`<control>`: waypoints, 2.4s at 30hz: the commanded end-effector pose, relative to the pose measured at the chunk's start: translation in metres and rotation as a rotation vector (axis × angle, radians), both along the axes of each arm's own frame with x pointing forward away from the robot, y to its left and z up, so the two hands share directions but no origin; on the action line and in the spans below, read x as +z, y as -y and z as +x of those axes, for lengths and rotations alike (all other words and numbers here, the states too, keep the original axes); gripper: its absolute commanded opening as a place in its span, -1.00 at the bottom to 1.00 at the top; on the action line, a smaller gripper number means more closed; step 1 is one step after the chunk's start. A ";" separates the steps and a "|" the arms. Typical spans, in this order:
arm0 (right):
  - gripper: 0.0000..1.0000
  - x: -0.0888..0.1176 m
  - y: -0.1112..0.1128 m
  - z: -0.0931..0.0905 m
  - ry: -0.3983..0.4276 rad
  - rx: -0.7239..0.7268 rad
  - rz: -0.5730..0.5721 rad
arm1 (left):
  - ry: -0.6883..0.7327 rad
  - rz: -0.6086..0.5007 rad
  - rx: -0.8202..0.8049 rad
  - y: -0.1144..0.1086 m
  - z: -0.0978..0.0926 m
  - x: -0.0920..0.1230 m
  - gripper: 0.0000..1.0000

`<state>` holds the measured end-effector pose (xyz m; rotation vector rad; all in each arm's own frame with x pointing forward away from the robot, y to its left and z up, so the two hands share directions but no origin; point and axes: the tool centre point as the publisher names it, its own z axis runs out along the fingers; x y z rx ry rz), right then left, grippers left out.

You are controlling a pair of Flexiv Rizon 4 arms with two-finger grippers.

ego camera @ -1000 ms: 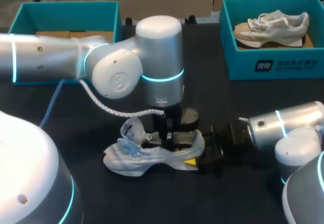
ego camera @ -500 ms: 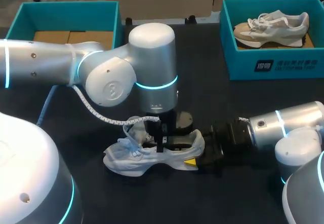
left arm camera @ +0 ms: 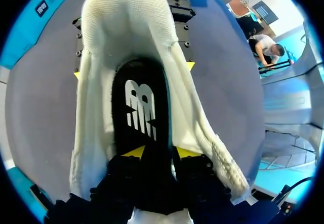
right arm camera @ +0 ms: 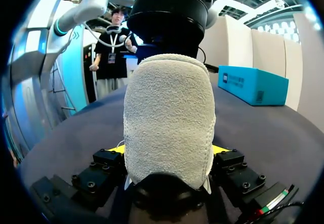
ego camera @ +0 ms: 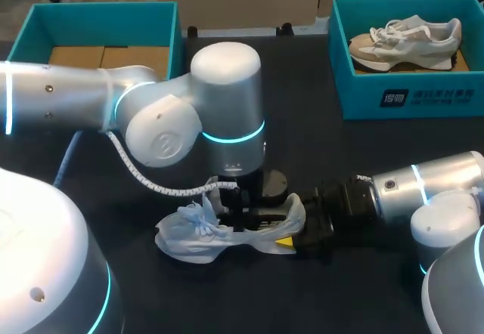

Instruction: Take the shoe out of the shoebox, open the shoe tongue, remove and reinsert the insole, then place the shoe into the shoebox

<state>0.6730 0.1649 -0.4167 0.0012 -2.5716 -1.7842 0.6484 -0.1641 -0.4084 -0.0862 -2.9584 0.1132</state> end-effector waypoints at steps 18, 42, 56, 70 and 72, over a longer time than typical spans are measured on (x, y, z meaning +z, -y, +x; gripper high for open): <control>-1.00 -0.001 0.000 0.000 -0.001 0.000 -0.003 | 0.178 0.023 0.050 0.004 0.036 -0.027 -0.49; -1.00 -0.001 0.000 0.000 -0.001 0.000 -0.003 | 0.164 0.060 0.061 0.004 0.039 -0.033 -1.00; -1.00 -0.001 0.000 0.000 -0.001 0.000 -0.003 | -0.025 -0.121 0.060 -0.018 0.035 0.025 -1.00; -1.00 -0.001 0.000 0.000 -0.001 0.000 -0.003 | -0.064 -0.262 -0.002 -0.019 0.013 0.063 -1.00; -1.00 -0.001 0.000 0.000 -0.001 0.000 -0.003 | -0.044 -0.274 0.002 -0.018 0.011 0.066 -1.00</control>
